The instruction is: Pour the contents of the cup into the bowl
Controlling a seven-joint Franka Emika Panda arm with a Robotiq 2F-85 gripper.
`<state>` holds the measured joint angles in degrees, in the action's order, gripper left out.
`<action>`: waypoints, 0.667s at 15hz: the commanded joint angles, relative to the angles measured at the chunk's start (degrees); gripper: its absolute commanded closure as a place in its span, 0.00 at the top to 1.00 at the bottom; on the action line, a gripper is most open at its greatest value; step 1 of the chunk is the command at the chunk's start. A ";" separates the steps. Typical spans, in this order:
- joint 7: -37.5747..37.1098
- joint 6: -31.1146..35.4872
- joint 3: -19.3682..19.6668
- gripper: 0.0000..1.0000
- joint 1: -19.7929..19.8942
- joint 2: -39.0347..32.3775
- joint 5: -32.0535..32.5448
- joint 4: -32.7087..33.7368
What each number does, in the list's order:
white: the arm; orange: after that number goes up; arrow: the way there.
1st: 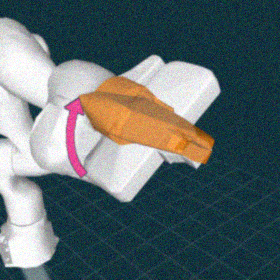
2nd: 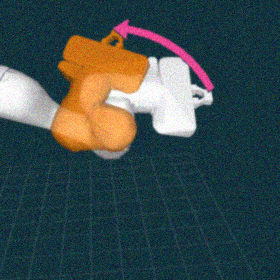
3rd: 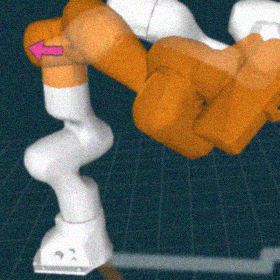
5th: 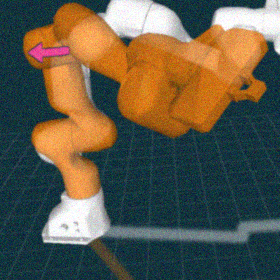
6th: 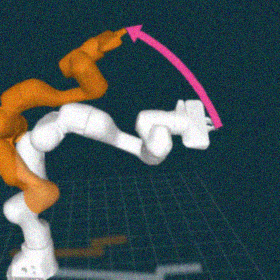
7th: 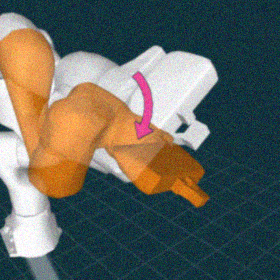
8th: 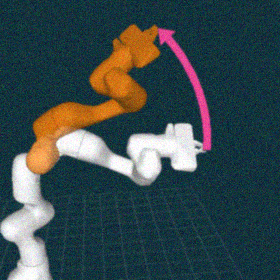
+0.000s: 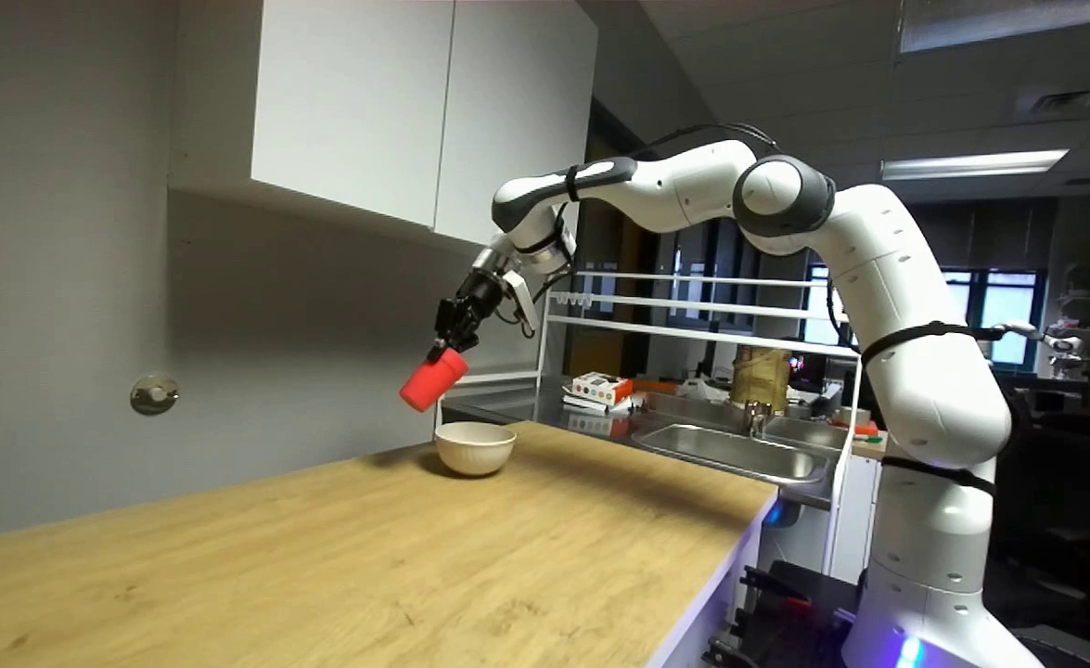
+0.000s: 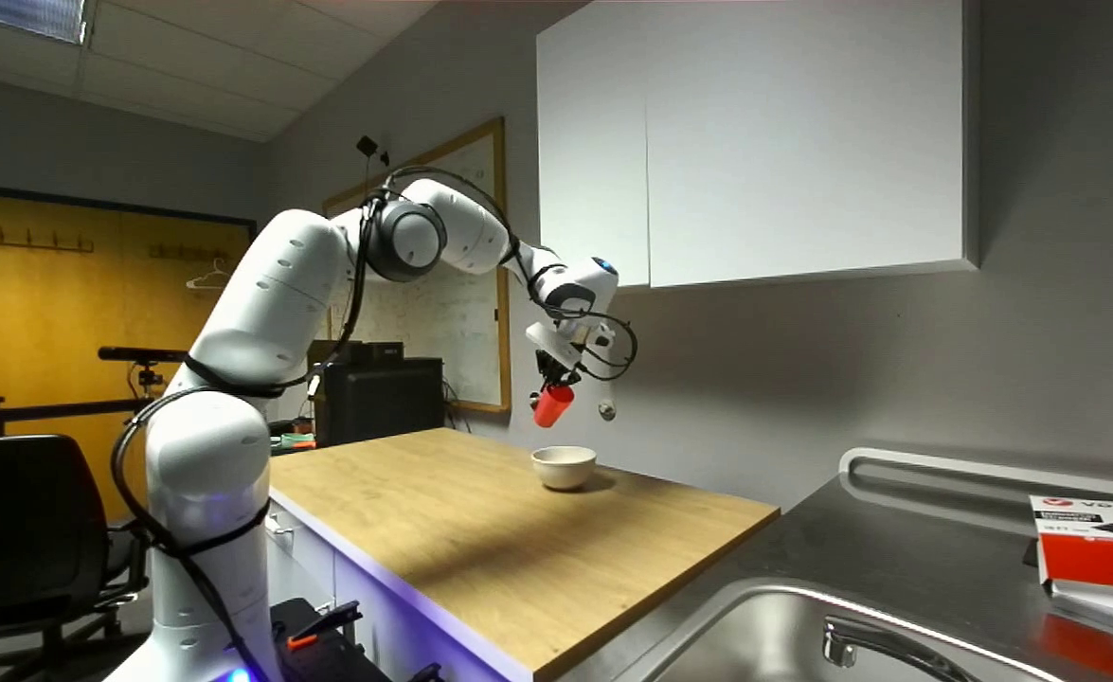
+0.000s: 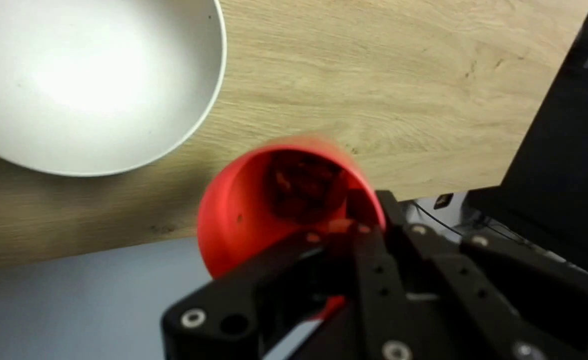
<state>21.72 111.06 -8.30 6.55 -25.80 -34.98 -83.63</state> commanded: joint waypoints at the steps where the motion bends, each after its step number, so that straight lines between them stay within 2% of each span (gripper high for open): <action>1: 5.20 -2.46 -0.49 0.04 3.73 -0.39 -9.05 -0.05; 4: 8.73 -4.59 0.59 0.04 5.56 -1.04 -16.07 -1.69; 10: 13.30 -9.76 2.73 0.04 7.24 -4.97 -25.09 -2.75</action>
<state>32.79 104.69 -6.27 13.19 -29.05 -55.71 -86.64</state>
